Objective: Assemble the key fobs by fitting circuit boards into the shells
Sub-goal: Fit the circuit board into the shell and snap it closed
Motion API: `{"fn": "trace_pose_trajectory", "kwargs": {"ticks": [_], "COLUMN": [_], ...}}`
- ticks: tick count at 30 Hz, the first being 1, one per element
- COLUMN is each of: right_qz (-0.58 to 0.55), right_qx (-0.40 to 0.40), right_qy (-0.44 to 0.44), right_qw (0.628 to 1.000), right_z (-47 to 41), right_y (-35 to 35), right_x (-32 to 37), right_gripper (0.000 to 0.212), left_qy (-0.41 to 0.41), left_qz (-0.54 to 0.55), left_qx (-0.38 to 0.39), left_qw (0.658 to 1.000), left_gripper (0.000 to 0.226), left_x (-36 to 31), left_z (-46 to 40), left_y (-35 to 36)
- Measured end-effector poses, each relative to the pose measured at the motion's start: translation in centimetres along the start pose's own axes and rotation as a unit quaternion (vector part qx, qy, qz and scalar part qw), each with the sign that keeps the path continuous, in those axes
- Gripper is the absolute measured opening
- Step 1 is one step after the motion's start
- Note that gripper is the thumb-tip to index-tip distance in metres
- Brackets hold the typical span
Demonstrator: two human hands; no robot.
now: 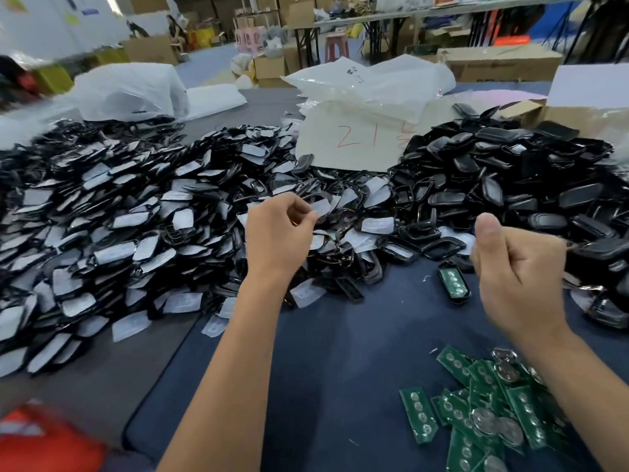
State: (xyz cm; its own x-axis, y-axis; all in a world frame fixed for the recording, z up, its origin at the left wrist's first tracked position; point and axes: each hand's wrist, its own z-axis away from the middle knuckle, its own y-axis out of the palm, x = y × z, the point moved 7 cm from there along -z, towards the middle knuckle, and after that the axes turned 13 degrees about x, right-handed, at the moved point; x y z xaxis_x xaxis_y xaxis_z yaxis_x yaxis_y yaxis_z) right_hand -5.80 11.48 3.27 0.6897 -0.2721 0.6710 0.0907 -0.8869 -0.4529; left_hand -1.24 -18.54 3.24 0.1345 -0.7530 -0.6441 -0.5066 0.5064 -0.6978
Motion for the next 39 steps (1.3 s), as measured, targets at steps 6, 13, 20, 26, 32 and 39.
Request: {"fn": "trace_pose_trajectory", "kwargs": {"ticks": [6, 13, 20, 26, 32, 39], "right_qz": [-0.024, -0.04, -0.073, -0.097, -0.107, -0.119], "right_qx": [0.094, 0.204, 0.205, 0.206, 0.196, 0.185], "right_qy": [-0.045, -0.045, -0.049, -0.022, -0.005, -0.009], "right_qw": [0.994, 0.977, 0.975, 0.974, 0.975, 0.975], "right_z": [-3.7, -6.1, -6.5, -6.4, -6.1, -6.0], "right_y": [6.9, 15.8, 18.6, 17.9, 16.7, 15.3], "right_x": [4.7, 7.3, 8.4, 7.6, 6.8, 7.1], "right_gripper": [0.071, 0.066, 0.065, 0.064, 0.064, 0.064], "left_qy": [-0.122, -0.171, -0.185, -0.197, -0.208, -0.236], "left_qz": [-0.157, -0.249, -0.182, -0.121, -0.026, -0.055], "left_qx": [-0.108, -0.115, 0.112, 0.167, 0.102, 0.119], "left_qw": [0.974, 0.946, 0.959, 0.958, 0.972, 0.963], "left_gripper": [0.015, 0.028, 0.028, 0.047, 0.02, 0.018], "left_x": [6.5, 9.8, 9.8, 10.3, 11.5, 11.2], "left_z": [-0.7, -2.0, -6.0, -7.1, -7.8, -8.4], "left_y": [-6.5, -9.4, -4.0, -2.4, -3.0, -2.5]}}
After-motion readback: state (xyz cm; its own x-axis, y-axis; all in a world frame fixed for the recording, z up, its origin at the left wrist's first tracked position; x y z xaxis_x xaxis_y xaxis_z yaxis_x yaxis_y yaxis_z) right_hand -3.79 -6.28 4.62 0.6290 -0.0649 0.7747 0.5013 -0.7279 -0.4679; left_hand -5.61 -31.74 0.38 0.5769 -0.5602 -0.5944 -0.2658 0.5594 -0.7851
